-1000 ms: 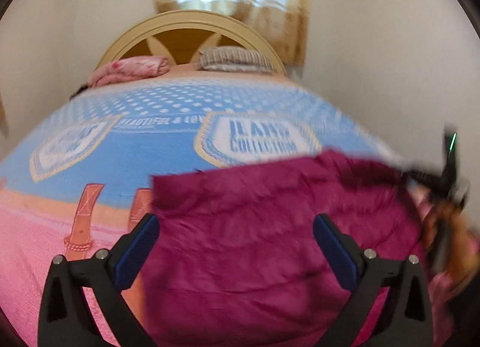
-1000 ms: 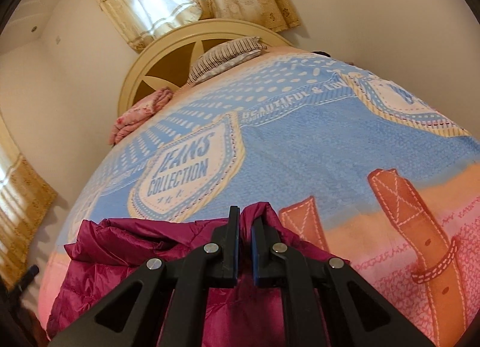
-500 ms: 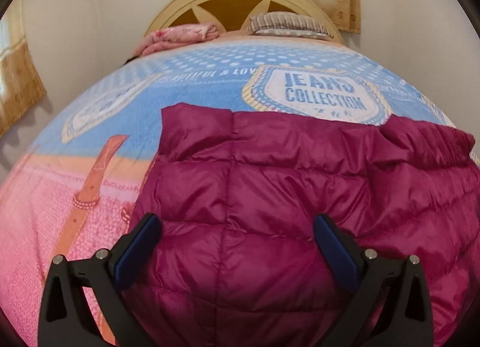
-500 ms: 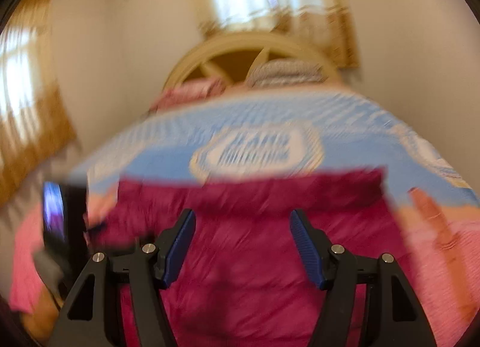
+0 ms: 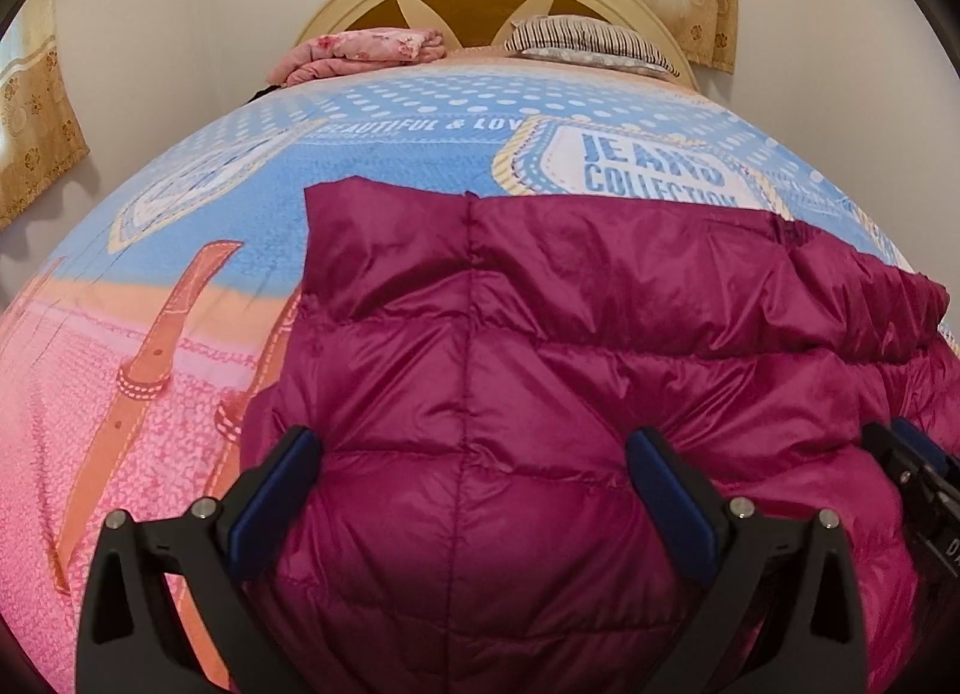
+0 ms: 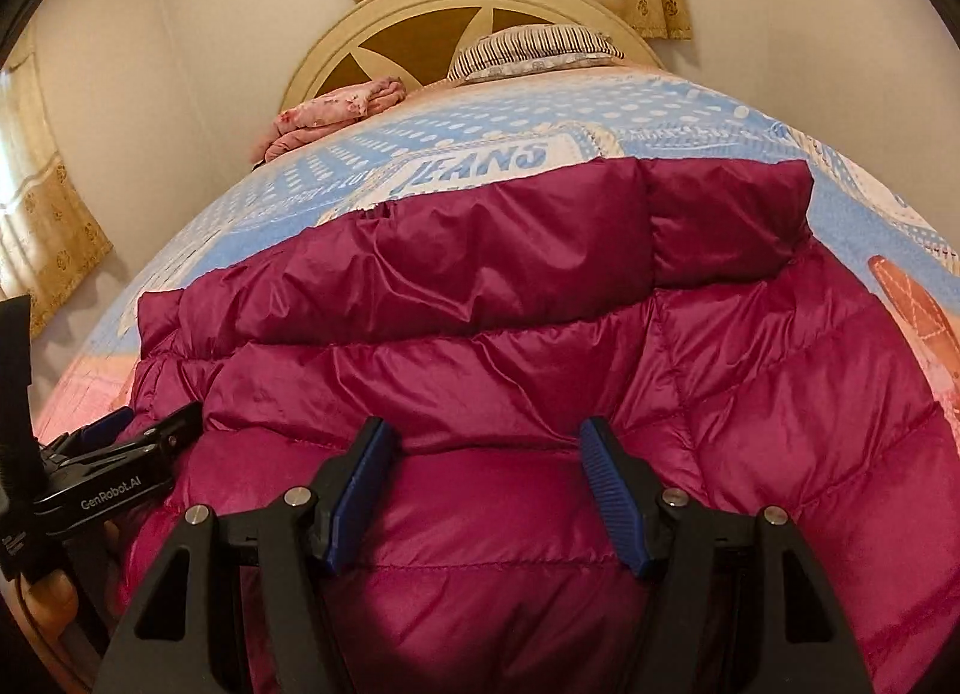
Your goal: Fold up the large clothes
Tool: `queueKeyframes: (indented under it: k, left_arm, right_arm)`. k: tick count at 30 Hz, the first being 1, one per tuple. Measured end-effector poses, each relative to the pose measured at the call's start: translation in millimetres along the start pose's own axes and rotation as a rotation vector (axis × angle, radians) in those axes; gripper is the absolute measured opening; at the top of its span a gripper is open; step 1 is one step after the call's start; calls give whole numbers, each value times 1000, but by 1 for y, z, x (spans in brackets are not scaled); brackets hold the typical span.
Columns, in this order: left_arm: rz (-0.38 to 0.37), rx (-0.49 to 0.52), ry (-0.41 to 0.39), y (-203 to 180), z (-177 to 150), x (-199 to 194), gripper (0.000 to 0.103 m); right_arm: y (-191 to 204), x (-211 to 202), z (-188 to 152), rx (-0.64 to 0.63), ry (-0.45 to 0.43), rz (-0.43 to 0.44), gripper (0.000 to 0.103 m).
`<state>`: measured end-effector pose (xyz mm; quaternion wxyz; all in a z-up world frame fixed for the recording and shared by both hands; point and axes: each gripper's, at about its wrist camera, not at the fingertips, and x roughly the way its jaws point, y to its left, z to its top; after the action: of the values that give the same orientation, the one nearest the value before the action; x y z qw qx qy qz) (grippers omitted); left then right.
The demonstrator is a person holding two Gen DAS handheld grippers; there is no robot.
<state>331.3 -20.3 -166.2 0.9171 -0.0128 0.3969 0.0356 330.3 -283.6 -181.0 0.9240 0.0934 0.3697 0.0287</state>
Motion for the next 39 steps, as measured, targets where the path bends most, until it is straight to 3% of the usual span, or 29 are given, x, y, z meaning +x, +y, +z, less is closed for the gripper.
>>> queueKeyframes:
  k: [4, 10, 12, 14, 16, 20, 39]
  left_arm:
    - [42, 37, -5, -9, 4, -8, 103]
    - [43, 138, -99, -39, 11, -38, 103]
    - [68, 197, -119, -53, 11, -36, 103]
    - [85, 216, -89, -59, 12, -22, 103]
    - [56, 184, -26, -53, 14, 0, 103]
    - [-16, 118, 20, -42, 17, 14, 103]
    - [-12, 122, 33, -49, 10, 19, 103]
  right_arm:
    - [6, 7, 3, -13, 15, -24, 66]
    - [4, 8, 3, -6, 22, -25, 66]
    - [3, 8, 3, -5, 24, -26, 66]
    - [3, 10, 3, -2, 28, -28, 66]
    - [1, 12, 5, 2, 30, -27, 66]
    - [1, 14, 7, 3, 34, -34, 66]
    - [12, 21, 6, -63, 61, -123, 67]
